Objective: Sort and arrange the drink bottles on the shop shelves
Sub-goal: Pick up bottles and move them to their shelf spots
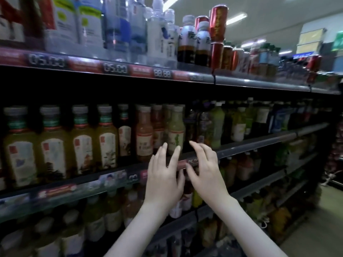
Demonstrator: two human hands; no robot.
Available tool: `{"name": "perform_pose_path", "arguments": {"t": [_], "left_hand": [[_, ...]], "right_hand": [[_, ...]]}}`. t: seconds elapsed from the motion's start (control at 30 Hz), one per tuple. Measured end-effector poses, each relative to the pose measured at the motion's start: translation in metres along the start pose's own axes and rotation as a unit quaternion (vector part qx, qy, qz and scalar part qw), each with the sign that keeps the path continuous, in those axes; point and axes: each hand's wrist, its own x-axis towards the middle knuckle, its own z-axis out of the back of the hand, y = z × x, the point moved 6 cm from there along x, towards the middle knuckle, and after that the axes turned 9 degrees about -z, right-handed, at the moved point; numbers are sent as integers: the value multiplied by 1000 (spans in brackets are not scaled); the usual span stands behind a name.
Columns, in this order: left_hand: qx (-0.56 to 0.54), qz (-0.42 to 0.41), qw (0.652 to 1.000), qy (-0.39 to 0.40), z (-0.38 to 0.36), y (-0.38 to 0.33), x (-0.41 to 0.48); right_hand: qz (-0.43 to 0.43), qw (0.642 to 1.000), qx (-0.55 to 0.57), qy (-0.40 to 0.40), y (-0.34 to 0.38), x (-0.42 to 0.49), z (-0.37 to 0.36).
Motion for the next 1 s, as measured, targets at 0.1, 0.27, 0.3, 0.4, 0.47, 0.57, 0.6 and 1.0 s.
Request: {"name": "perform_pose_path", "arguments": {"t": [0.1, 0.27, 0.3, 0.4, 0.47, 0.57, 0.6, 1.0], "left_hand": [[-17, 18, 999, 21, -38, -21, 12], [4, 10, 999, 45, -89, -32, 47], [8, 9, 999, 49, -101, -31, 55], [11, 13, 999, 47, -133, -24, 81], [15, 22, 999, 42, -154, -20, 99], [12, 36, 999, 28, -183, -15, 126], [14, 37, 999, 24, -192, -13, 135], [106, 76, 991, -19, -252, -19, 172]], "right_hand": [[-39, 999, 5, 15, -55, 5, 11], [-84, 996, 36, 12, -124, 31, 19], [-97, 994, 52, 13, -137, 40, 18], [-154, 981, 111, 32, -176, 68, 10], [-182, 973, 135, 52, -195, 89, 1], [-212, 962, 156, 70, -218, 128, -11], [-221, 958, 164, 75, -224, 142, -15], [-224, 932, 253, 132, -284, 229, -60]]}}
